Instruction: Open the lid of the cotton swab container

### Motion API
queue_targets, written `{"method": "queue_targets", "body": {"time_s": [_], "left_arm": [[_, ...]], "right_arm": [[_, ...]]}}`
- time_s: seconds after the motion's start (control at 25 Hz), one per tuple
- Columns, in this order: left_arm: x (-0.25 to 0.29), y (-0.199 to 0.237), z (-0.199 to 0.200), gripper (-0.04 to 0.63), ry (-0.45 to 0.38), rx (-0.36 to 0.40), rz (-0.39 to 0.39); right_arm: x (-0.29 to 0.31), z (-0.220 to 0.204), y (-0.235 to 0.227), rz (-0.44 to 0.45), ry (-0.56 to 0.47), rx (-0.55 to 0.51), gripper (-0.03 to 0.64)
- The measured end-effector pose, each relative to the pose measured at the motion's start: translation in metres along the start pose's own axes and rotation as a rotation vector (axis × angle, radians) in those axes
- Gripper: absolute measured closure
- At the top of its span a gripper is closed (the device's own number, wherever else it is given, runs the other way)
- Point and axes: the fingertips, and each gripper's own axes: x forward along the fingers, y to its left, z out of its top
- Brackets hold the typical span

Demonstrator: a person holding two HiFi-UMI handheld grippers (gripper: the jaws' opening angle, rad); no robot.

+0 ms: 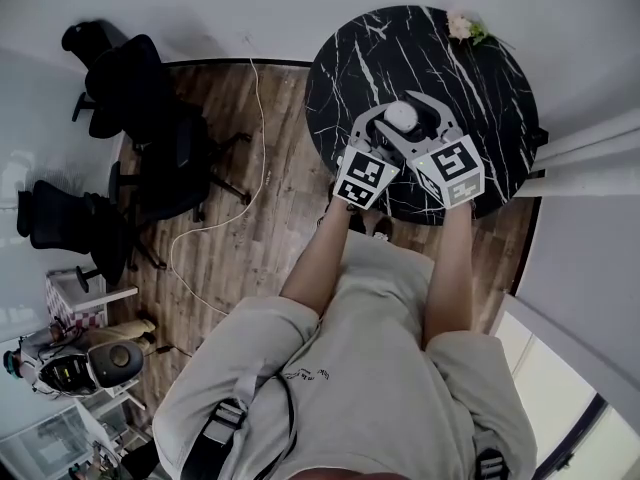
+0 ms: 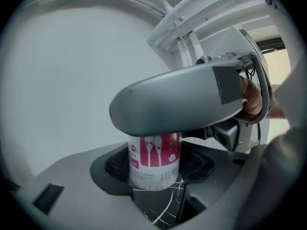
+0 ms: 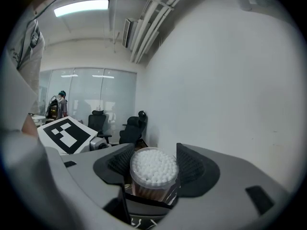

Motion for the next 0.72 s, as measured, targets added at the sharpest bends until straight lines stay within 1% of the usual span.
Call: {"method": "queue_targets", "body": {"time_s": [0.44, 0.72], "left_arm": [[-0.003, 0.009, 0.006, 0.33, -0.037, -0.028, -0.008], [-0.002, 0.007, 0.01, 0.331, -0.065, -0.049, -0.02]], "right_arm": [[0.006, 0.009, -0.003, -0.003, -0.09, 0.062, 0.328], [0.002, 0.012, -0.009, -0.005, -0.175, 0.119, 0.328]]}}
